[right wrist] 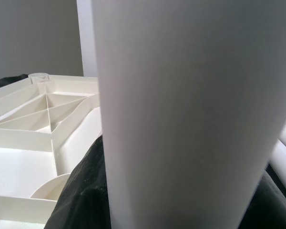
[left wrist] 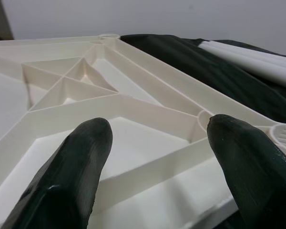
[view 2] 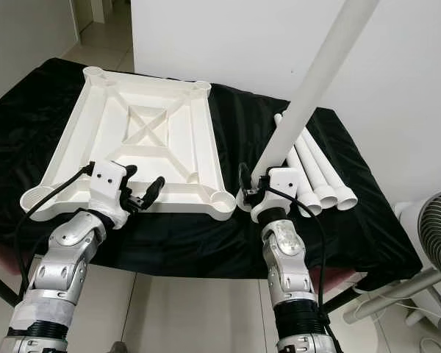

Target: Building children table

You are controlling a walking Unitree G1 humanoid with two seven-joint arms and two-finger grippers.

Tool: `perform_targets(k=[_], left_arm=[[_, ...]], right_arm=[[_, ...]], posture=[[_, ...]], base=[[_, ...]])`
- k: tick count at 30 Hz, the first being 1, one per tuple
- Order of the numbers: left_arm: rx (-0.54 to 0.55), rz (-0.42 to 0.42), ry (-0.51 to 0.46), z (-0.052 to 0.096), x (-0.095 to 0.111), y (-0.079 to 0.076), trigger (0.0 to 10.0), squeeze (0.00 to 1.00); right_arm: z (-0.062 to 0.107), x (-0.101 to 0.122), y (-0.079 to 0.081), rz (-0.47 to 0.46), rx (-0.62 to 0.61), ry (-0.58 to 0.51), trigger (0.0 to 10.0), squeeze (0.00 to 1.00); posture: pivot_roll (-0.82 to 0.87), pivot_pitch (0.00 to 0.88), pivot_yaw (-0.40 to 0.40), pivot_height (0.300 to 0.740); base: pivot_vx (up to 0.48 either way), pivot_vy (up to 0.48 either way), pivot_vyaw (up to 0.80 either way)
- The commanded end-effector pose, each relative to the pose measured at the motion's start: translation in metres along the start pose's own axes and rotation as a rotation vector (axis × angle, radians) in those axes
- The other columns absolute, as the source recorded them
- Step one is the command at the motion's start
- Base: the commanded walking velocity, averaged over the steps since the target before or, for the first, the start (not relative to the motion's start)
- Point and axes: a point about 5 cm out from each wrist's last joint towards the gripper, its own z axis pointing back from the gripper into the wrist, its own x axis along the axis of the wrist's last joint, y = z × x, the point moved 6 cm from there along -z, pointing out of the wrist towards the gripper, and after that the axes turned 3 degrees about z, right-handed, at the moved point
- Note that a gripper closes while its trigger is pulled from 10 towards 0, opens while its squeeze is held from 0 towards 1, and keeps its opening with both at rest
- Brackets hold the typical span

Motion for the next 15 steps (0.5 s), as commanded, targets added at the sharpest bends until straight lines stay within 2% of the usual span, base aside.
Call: perform_targets(k=[1,6,11,13,15], left_arm=[[0.236,0.004,-0.034,0.001,0.007,0.023,10.0,0.0],[0.218,0.017,-0.028,-0.003,0.005,0.02,10.0,0.0],[0.166,0.044,-0.02,-0.016,0.004,0.009,10.0,0.0],[0.158,0.05,-0.019,-0.018,0.003,0.007,10.0,0.0],[0.123,0.064,-0.014,-0.026,0.003,0.0,10.0,0.0]], right_arm=[[0.0,0.006,-0.004,0.015,-0.01,-0.008,10.0,0.0],[0.0,0.006,-0.006,0.022,-0.022,-0.008,10.0,0.0],[0.003,0.012,-0.014,0.049,-0.063,-0.026,10.0,0.0],[0.004,0.013,-0.015,0.055,-0.069,-0.029,10.0,0.0],[0.008,0.016,-0.02,0.071,-0.09,-0.036,10.0,0.0]], posture=[[0.16,0.008,-0.135,0.74],[0.14,0.002,-0.116,0.74],[0.06,0.0,-0.059,0.74],[0.06,0.0,-0.059,0.74],[0.01,0.0,-0.023,0.74]], base=[[0.0,0.0,0.0],[0.0,0.0,0.0],[0.0,0.0,0.0],[0.0,0.0,0.0],[0.0,0.0,0.0]])
